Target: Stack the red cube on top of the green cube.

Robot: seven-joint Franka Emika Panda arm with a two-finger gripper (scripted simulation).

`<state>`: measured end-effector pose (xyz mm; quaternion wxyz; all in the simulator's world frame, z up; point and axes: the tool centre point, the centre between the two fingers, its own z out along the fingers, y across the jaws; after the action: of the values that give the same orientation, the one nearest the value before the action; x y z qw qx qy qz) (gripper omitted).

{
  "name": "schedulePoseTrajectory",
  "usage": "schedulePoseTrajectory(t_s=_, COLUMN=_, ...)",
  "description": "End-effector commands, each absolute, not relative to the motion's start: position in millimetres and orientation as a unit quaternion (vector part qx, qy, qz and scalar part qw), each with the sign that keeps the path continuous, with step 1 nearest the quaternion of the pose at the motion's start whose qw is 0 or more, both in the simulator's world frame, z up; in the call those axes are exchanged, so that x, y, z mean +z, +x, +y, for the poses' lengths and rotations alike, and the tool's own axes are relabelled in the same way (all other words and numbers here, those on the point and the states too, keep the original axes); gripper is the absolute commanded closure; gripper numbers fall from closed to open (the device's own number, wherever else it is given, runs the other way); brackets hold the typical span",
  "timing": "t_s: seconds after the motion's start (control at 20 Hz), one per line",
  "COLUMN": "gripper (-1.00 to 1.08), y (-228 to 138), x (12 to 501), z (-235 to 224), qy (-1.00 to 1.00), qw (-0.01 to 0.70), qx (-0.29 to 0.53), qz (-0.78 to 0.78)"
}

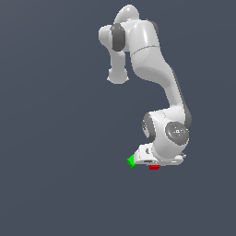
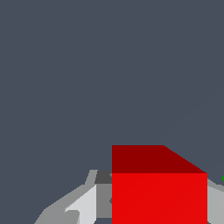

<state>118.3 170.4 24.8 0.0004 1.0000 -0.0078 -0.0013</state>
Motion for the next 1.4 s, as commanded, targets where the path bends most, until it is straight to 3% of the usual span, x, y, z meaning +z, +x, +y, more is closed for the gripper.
schedulePoseTrajectory(t_s=0.0, gripper=1.08, y=119, x=34, z=171, qy=1.000, qw=0.000, qx=0.000, qz=-0.008)
schedulePoseTrajectory(t_s=0.65, gripper=1.08, y=118, x=112, z=170, qy=1.000, qw=0.000, qx=0.000, qz=-0.008)
schedulePoseTrajectory(t_s=1.35, gripper=1.08, y=118, x=115, z=162, qy=1.000, qw=0.000, qx=0.000, qz=-0.008)
